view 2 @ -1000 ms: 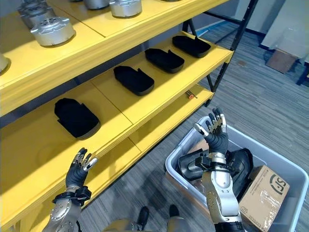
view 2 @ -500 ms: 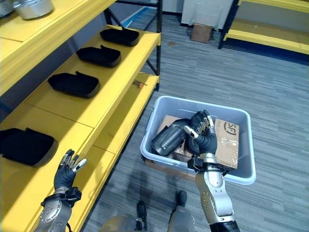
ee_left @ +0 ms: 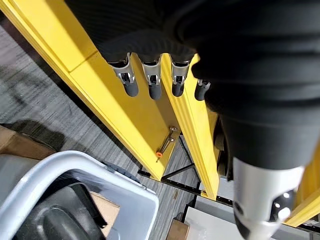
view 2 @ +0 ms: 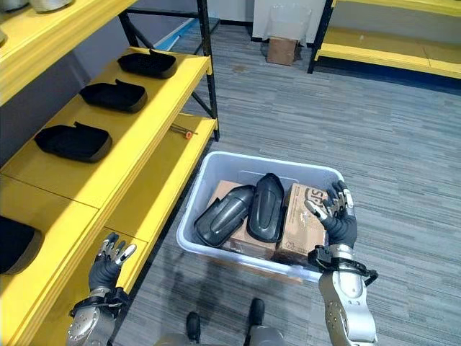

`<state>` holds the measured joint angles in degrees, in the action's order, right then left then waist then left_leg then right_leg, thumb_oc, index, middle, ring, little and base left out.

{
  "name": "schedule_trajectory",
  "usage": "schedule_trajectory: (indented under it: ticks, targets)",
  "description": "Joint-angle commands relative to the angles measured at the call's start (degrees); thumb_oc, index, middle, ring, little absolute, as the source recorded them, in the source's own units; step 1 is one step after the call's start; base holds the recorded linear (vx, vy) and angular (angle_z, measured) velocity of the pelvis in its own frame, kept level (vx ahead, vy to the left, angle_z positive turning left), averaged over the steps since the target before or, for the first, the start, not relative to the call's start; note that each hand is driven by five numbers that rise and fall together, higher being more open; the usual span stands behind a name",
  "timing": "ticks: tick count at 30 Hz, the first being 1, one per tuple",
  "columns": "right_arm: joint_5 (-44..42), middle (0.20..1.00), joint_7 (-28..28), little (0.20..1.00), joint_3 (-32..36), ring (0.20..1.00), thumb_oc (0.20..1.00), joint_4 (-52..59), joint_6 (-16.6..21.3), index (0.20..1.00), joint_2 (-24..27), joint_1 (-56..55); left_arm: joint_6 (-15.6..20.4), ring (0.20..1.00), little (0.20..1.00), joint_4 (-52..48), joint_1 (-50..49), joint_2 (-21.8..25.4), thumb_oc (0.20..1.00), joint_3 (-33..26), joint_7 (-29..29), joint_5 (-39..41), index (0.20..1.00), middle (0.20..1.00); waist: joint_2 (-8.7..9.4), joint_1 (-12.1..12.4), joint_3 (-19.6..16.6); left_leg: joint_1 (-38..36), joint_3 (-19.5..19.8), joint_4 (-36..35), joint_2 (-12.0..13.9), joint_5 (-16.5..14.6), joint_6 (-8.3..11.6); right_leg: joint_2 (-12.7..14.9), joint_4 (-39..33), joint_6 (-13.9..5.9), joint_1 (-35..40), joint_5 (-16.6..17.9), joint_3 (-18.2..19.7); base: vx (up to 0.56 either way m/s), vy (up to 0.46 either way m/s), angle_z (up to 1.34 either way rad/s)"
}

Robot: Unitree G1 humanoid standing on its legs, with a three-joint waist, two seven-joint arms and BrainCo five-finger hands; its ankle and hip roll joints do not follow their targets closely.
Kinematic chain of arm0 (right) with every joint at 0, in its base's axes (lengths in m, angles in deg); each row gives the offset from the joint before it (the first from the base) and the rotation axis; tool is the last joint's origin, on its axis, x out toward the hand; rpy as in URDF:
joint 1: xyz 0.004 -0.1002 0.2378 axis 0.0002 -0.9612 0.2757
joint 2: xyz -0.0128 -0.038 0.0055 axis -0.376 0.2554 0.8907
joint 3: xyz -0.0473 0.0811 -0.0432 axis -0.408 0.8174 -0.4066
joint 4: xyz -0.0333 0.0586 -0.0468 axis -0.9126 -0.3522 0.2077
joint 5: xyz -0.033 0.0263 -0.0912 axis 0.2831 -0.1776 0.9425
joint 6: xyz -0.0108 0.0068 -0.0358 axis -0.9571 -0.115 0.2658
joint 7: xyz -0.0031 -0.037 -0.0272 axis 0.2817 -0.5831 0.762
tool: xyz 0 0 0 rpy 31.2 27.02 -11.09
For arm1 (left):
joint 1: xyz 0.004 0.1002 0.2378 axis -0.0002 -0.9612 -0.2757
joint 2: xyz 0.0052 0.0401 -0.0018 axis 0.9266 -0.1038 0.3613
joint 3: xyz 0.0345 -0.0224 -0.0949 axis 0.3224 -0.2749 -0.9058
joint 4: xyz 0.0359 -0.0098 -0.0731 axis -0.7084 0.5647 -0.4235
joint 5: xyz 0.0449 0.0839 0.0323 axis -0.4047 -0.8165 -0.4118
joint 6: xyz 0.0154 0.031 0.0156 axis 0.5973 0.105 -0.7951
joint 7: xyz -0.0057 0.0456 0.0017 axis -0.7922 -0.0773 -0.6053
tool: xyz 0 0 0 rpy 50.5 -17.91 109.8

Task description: Move parts from the plastic box to the shelf.

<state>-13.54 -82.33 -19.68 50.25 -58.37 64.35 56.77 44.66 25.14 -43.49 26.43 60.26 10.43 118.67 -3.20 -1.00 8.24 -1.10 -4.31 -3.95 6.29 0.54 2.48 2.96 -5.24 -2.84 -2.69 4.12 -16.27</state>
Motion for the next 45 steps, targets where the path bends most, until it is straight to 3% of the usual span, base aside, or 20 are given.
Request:
schedule_trajectory:
  ticks: [1, 3, 4, 6, 7, 8, 9, 12, 13, 14, 17, 22, 26, 34, 45]
  targets:
    - [1.72, 1.000, -0.41, 1.000, 2.50, 1.000, 1.000, 2.93, 3.24, 1.000, 0.17, 0.79, 1.86, 1.000, 1.000, -2.71, 0.86, 2.70, 1.000, -1.17, 0.85, -0.82, 1.000, 1.000, 1.50, -0.88, -0.43, -2.98, 2.35, 5.13, -0.77, -2.89, 0.96, 2.43, 6.38, -2.86, -4.21, -3.78, 1.62, 0.17, -0.143, 0.25]
    - [1.78, 1.000, -0.28, 1.000, 3.07, 1.000, 1.000, 2.95, 3.39, 1.000, 0.64, 0.35, 1.98, 1.000, 1.000, -2.87, 0.73, 2.60, 1.000, -1.44, 1.32, -0.88, 1.000, 1.000, 1.69, -0.95, 0.46, -0.39, 2.29, 12.97, -0.08, -1.13, 1.97, 1.45, 6.72, -1.58, -3.43, -5.23, 2.18, 0.10, -0.153, 0.13]
    - [1.45, 1.000, -0.26, 1.000, 3.07, 1.000, 1.000, 2.81, 3.68, 1.000, 0.96, 0.51, 2.11, 1.000, 1.000, -3.17, 0.82, 2.54, 1.000, -1.72, 1.24, -0.62, 1.000, 1.000, 2.45, -0.25, 1.78, 3.37, 3.21, 20.93, -0.57, 1.12, 2.21, 1.23, 6.74, -0.61, -2.81, -5.50, 2.61, 0.01, -0.192, 0.12]
    - [0.89, 1.000, -0.21, 1.000, 2.47, 1.000, 1.000, 2.51, 4.08, 1.000, 1.70, 1.33, 2.30, 1.000, 1.000, -3.31, 1.11, 2.59, 1.000, -1.38, 1.02, -0.63, 1.000, 1.000, 3.97, 1.55, 4.38, 9.44, 7.81, 32.44, -4.76, 2.11, 1.34, 1.12, 6.68, 0.60, -2.13, -6.00, 3.67, 0.00, -0.162, 0.07]
    - [0.52, 1.000, -0.53, 1.000, 2.82, 1.000, 1.000, 2.89, 4.41, 1.000, 1.75, 1.88, 2.24, 1.000, 1.000, -3.41, 1.25, 2.18, 1.000, -1.28, 0.87, -0.47, 1.000, 1.000, 4.81, 2.11, 5.65, 14.55, 8.07, 28.90, -3.99, -0.20, 0.32, 1.71, 6.71, -0.04, -1.31, -6.67, 3.91, 0.03, -0.073, -0.16]
    - [0.51, 1.000, -0.53, 1.000, 2.82, 1.000, 1.000, 2.89, 4.41, 1.000, 1.73, 1.92, 2.24, 1.000, 1.000, -3.41, 1.28, 2.20, 1.000, -1.31, 0.87, -0.47, 1.000, 1.000, 5.02, 2.01, 5.43, 14.74, 8.04, 28.49, -4.22, 0.26, 0.25, 1.96, 6.67, -0.08, -1.64, -6.50, 3.88, 0.17, 0.045, 0.00]
    - [-0.62, 1.000, -1.23, 1.000, 2.42, 1.000, 1.000, 2.32, 4.88, 1.000, 1.41, 2.51, 2.18, 1.000, 1.000, -3.45, 0.84, 2.24, 1.000, -0.96, 0.86, -0.15, 1.000, 1.000, 5.59, 2.57, 5.31, 15.95, 8.03, 19.69, -0.60, 0.41, 0.31, 2.64, 6.52, -1.23, -0.96, -6.69, 4.35, 0.19, 0.143, -0.18]
    - [-1.84, 1.000, -2.19, 1.000, 0.96, 1.000, 1.000, 1.62, 5.51, 1.000, 0.41, 3.29, 2.06, 1.000, 1.000, -3.14, 0.53, 2.70, 1.000, 0.16, 0.57, -1.28, 1.000, 1.000, 4.17, 3.61, 4.98, 16.93, 9.81, 3.83, 3.37, 8.35, 3.02, 2.76, 6.57, -2.42, 0.70, -8.21, 5.87, 0.22, 0.213, -0.29]
    - [-1.68, 1.000, -2.24, 1.000, 0.62, 1.000, 1.000, 1.50, 5.31, 1.000, 0.18, 3.20, 1.94, 1.000, 1.000, -2.52, 0.44, 2.49, 1.000, 0.37, 0.48, -1.72, 1.000, 1.000, 3.70, 3.71, 4.73, 15.81, 9.82, 3.44, 3.92, 9.74, 3.79, 2.81, 6.82, -2.56, 1.26, -8.52, 6.52, 0.22, 0.326, -0.11]
    - [-1.76, 1.000, -0.87, 1.000, -1.40, 1.000, 1.000, 1.21, 4.28, 1.000, -1.04, 2.27, 2.06, 1.000, 1.000, -1.39, 0.28, 1.81, 1.000, 1.08, 1.05, -1.09, 1.000, 1.000, 2.71, 3.54, 3.73, 10.93, 8.96, 1.75, 4.28, 7.49, 3.67, 2.39, 7.25, -2.87, 1.99, -8.86, 8.65, 0.13, 0.237, -0.27]
    - [-1.69, 1.000, 0.27, 1.000, -1.65, 1.000, 1.000, 1.37, 3.26, 1.000, -1.64, 0.68, 1.90, 1.000, 1.000, -1.69, 1.25, 2.49, 1.000, 1.42, 1.74, -0.88, 1.000, 1.000, 2.39, 2.84, 2.43, 9.80, 6.92, 2.65, 3.28, 6.35, 3.48, 3.88, 6.44, -3.61, 2.58, -7.72, 8.70, 0.18, 0.303, -1.20]
    - [-1.98, 1.000, 1.95, 1.000, -1.85, 1.000, 1.000, 0.69, 0.93, 1.000, -3.16, -1.07, 1.49, 1.000, 1.000, -2.40, 0.63, 5.45, 1.000, -0.82, 1.98, -2.43, 1.000, 1.000, 3.93, 1.69, 1.36, 7.05, 0.99, 5.50, 0.91, 0.99, 1.27, 8.12, 3.22, -6.39, 3.07, -4.50, 12.14, 0.09, 0.216, -0.49]
    - [-2.35, 1.000, 3.04, 1.000, -2.42, 1.000, 1.000, 0.89, 0.54, 1.000, -2.64, -0.89, 1.20, 1.000, 1.000, -2.63, 0.78, 6.72, 1.000, -0.81, 2.22, -2.57, 1.000, 1.000, 4.94, 0.76, 1.33, 7.09, -0.61, 6.67, 0.56, -0.32, 0.89, 9.02, 2.47, -7.10, 2.58, -3.61, 12.54, 0.06, 0.087, -0.38]
    - [-1.40, 1.000, 2.56, 1.000, -6.08, 1.000, 1.000, -0.05, 0.84, 1.000, -1.05, 3.20, 2.01, 1.000, 1.000, -3.59, 5.52, 8.25, 1.000, 1.55, 1.19, -2.48, 1.000, 1.000, 4.41, -0.43, 3.05, 9.54, -1.25, 6.72, 1.34, 0.23, 1.49, 8.89, 2.68, -6.90, -1.21, -2.79, 12.71, -0.01, -0.016, -0.09]
    - [0.55, 1.000, -1.95, 1.000, -16.71, 1.000, 1.000, -8.55, 0.95, 1.000, -0.80, 18.61, 3.92, 1.000, 1.000, -3.53, 12.82, 8.50, 1.000, 7.14, -1.39, -0.87, 1.000, 1.000, 1.65, 0.20, 8.29, 16.64, -2.45, 6.91, 1.42, 2.43, 2.15, 9.18, 4.55, -6.94, -11.29, -0.60, 13.86, -0.06, -0.023, -0.09]
